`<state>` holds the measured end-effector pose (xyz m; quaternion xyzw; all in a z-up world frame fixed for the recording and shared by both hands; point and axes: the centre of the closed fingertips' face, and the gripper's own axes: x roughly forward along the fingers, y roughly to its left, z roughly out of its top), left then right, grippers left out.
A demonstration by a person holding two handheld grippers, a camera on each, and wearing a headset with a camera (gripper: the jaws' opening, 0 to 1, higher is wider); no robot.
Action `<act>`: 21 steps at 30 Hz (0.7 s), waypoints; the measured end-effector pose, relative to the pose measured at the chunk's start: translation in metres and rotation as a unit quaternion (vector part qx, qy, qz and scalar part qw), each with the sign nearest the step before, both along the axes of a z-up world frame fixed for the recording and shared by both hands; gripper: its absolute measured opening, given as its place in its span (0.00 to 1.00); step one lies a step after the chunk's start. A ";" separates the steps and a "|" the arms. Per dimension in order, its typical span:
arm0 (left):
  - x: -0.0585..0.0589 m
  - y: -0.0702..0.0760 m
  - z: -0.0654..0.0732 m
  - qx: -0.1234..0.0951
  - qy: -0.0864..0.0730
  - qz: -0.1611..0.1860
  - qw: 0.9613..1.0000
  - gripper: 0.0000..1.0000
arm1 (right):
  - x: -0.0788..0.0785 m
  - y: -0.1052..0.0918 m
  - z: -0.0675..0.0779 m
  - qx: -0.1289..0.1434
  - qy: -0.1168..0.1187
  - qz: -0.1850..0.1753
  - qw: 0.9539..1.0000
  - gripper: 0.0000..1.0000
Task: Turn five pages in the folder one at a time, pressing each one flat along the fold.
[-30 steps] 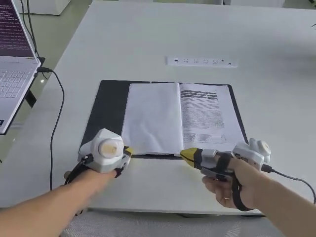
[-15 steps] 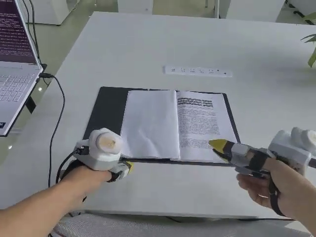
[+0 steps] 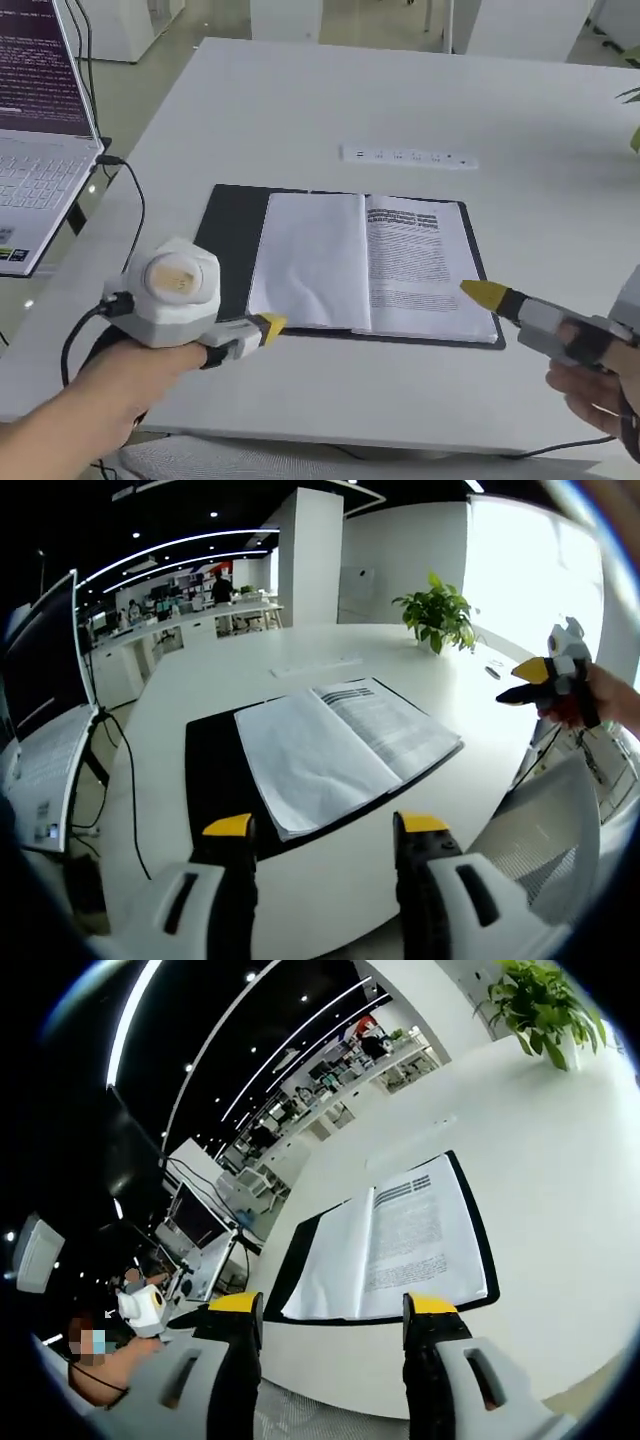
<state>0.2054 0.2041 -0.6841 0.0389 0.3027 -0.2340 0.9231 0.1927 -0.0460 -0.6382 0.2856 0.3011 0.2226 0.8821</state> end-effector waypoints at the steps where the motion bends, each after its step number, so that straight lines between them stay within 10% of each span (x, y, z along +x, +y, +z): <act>1: -0.002 0.001 0.004 0.001 -0.001 0.004 1.000 0.55 | -0.001 -0.002 0.003 -0.001 -0.004 -0.004 1.000 0.55; 12: -0.016 0.013 0.032 -0.012 -0.023 0.044 0.999 0.71 | -0.004 -0.042 0.022 -0.053 -0.093 -0.065 0.992 0.57; 21: -0.017 0.017 0.026 -0.028 -0.016 0.060 0.998 0.82 | -0.005 -0.057 -0.001 -0.101 -0.089 -0.067 0.989 0.61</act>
